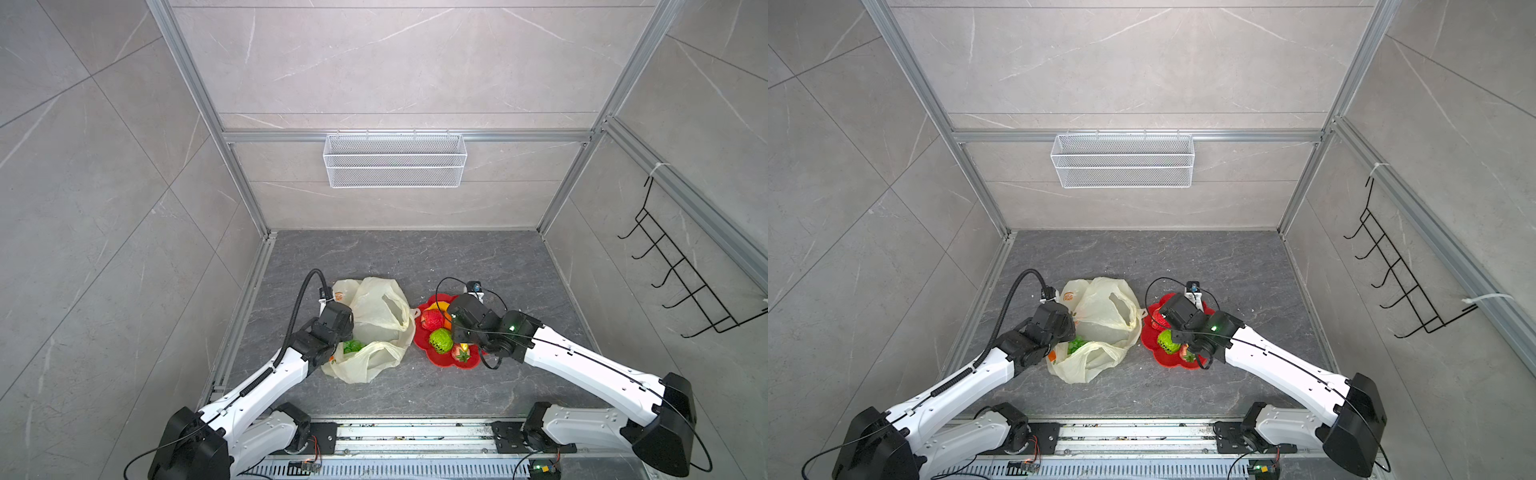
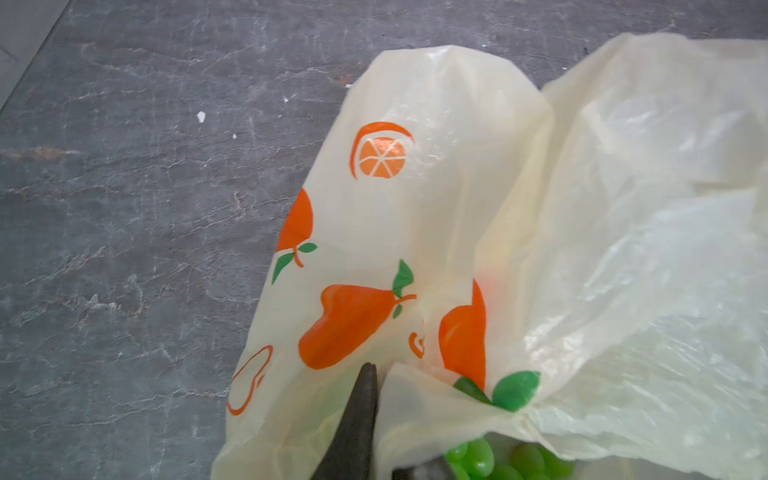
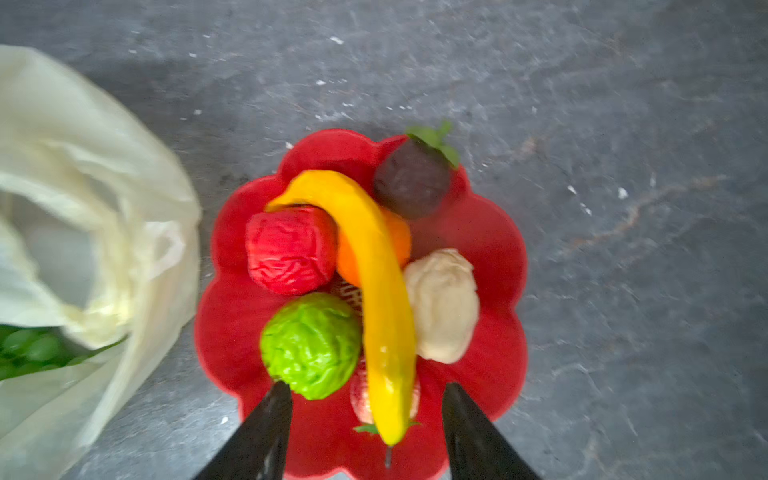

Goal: Take the fake fruits out of the plastic bag
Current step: 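Reach the right gripper back into the bag toward the green grapes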

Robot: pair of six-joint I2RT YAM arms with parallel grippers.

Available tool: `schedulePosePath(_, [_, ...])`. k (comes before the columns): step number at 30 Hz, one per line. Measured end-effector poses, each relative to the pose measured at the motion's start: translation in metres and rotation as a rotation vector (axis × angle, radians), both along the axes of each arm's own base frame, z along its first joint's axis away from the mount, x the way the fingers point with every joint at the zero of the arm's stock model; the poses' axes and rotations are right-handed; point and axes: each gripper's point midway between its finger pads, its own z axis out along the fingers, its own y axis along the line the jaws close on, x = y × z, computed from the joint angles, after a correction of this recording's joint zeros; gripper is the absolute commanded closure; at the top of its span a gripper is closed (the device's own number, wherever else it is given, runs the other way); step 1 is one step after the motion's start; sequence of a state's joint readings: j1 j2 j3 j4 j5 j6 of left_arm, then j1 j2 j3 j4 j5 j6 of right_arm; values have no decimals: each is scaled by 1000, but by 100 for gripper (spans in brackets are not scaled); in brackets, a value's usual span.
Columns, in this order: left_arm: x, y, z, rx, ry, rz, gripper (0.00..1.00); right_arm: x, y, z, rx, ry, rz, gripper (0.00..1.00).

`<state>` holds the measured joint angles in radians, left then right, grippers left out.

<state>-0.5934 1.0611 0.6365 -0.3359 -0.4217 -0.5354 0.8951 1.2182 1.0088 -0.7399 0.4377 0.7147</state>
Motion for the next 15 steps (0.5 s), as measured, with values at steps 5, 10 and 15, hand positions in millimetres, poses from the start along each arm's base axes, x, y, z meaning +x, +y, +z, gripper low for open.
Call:
schedulePosePath(5, [4,-13,8,25,-16,-47,88,-10,81,15,67,-55,213,42])
schedulePosePath(10, [4,-8,9,50,-22,-27,86,-8,137,9,125,-69,312,42])
schedulePosePath(15, [1,-4,6,50,-5,0,84,-4,171,-13,147,-39,365,43])
